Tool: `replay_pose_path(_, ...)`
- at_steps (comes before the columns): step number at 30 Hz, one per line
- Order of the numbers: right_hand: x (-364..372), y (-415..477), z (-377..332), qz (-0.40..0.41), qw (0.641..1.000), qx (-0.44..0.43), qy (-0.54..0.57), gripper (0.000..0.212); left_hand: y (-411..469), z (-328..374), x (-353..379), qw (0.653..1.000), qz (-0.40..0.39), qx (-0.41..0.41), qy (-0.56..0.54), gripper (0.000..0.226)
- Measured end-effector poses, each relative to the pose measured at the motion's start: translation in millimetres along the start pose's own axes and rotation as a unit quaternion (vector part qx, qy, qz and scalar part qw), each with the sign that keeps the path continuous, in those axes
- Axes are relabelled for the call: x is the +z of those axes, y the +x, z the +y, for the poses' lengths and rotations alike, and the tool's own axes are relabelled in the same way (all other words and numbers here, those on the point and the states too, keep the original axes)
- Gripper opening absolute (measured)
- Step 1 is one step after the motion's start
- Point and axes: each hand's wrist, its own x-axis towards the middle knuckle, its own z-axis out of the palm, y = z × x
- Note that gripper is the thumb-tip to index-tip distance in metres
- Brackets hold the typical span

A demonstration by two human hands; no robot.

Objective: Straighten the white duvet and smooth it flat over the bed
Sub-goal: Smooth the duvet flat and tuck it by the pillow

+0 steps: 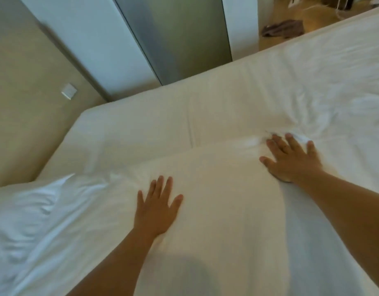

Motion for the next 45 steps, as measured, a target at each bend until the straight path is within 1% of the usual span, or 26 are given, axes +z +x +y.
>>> replay_pose_path(2, -5, -18, -19, -0.007, 0.999, 0.04, -0.029, 0.068, -20, -18, 15, 0.999, -0.029, -0.005, -0.027, 0.069)
replay_pose_path(4, -8, -44, -55, -0.013, 0.997, 0.072, -0.024, 0.065, -16, -27, 14, 0.997, -0.045, 0.014, -0.058, 0.069)
replay_pose_path(6, -12, -76, -105, -0.025, 0.998, 0.062, 0.002, 0.067, -10, -41, 0, 0.995, -0.067, 0.053, -0.054, 0.069)
replay_pose_path(7, -13, -94, -137, -0.033, 0.999, 0.03, 0.007, 0.068, -13, -56, -6, 0.994, -0.068, 0.075, -0.047, 0.068)
replay_pose_path(9, -11, -128, -210, -0.05, 0.996, -0.076, 0.011, 0.072, -24, -98, -9, 0.994, -0.043, 0.096, -0.024, 0.068)
replay_pose_path(10, -10, -140, -250, -0.055, 0.989, -0.135, 0.013, 0.081, -28, -126, -7, 0.996, -0.019, 0.086, -0.015, 0.069)
replay_pose_path(12, -3, -148, -327, -0.055, 0.972, -0.228, 0.007, 0.107, -25, -186, -3, 0.998, 0.03, 0.045, -0.015, 0.071)
replay_pose_path(13, 2, -147, -361, -0.058, 0.966, -0.251, 0.007, 0.107, -21, -216, -2, 0.999, 0.044, 0.027, -0.015, 0.069)
replay_pose_path(15, 18, -136, -411, -0.064, 0.966, -0.251, 0.017, 0.082, -9, -270, 5, 0.998, 0.067, -0.008, -0.019, 0.068)
replay_pose_path(16, 29, -129, -429, -0.061, 0.97, -0.235, 0.018, 0.074, -5, -294, 13, 0.996, 0.079, -0.026, -0.03, 0.069)
replay_pose_path(18, 52, -113, -453, -0.044, 0.978, -0.206, -0.008, 0.074, 5, -331, 40, 0.992, 0.088, -0.045, -0.079, 0.067)
replay_pose_path(20, 71, -97, -466, -0.026, 0.981, -0.19, -0.034, 0.077, 14, -348, 69, 0.985, 0.098, -0.049, -0.134, 0.066)
replay_pose_path(22, 82, -83, -475, -0.021, 0.983, -0.176, -0.051, 0.081, 25, -353, 89, 0.982, 0.1, -0.045, -0.156, 0.065)
replay_pose_path(25, 81, -86, -482, -0.046, 0.985, -0.161, -0.051, 0.082, 28, -355, 92, 0.984, 0.064, -0.042, -0.162, 0.064)
replay_pose_path(28, 68, -114, -459, -0.023, 0.984, -0.17, -0.042, 0.075, 23, -348, 64, 0.988, 0.015, -0.071, -0.139, 0.062)
replay_pose_path(30, 56, -132, -427, -0.002, 0.987, -0.155, -0.044, 0.077, 17, -324, 39, 0.99, 0.016, -0.079, -0.113, 0.061)
replay_pose_path(31, 50, -139, -409, 0.0, 0.989, -0.141, -0.05, 0.077, 11, -305, 28, 0.992, 0.024, -0.058, -0.107, 0.062)
replay_pose_path(32, 44, -143, -392, 0.001, 0.991, -0.124, -0.058, 0.073, 4, -282, 20, 0.993, 0.039, -0.014, -0.108, 0.062)
replay_pose_path(34, 34, -144, -362, 0.004, 0.993, -0.095, -0.072, 0.062, -12, -227, 16, 0.985, 0.068, 0.099, -0.125, 0.06)
replay_pose_path(35, 31, -141, -349, 0.009, 0.994, -0.085, -0.074, 0.06, -19, -198, 16, 0.977, 0.074, 0.145, -0.14, 0.06)
replay_pose_path(36, 28, -137, -338, 0.015, 0.994, -0.078, -0.075, 0.059, -24, -171, 16, 0.97, 0.075, 0.175, -0.15, 0.061)
replay_pose_path(38, 25, -125, -317, 0.028, 0.994, -0.072, -0.077, 0.061, -24, -129, 16, 0.963, 0.087, 0.202, -0.158, 0.065)
replay_pose_path(40, 25, -111, -299, 0.037, 0.994, -0.071, -0.08, 0.064, -13, -105, 22, 0.962, 0.111, 0.198, -0.152, 0.065)
replay_pose_path(42, 28, -96, -281, 0.043, 0.994, -0.057, -0.078, 0.068, 2, -96, 32, 0.965, 0.135, 0.18, -0.138, 0.064)
replay_pose_path(45, 32, -68, -257, 0.053, 0.997, -0.014, -0.059, 0.079, 31, -99, 41, 0.972, 0.133, 0.148, -0.123, 0.065)
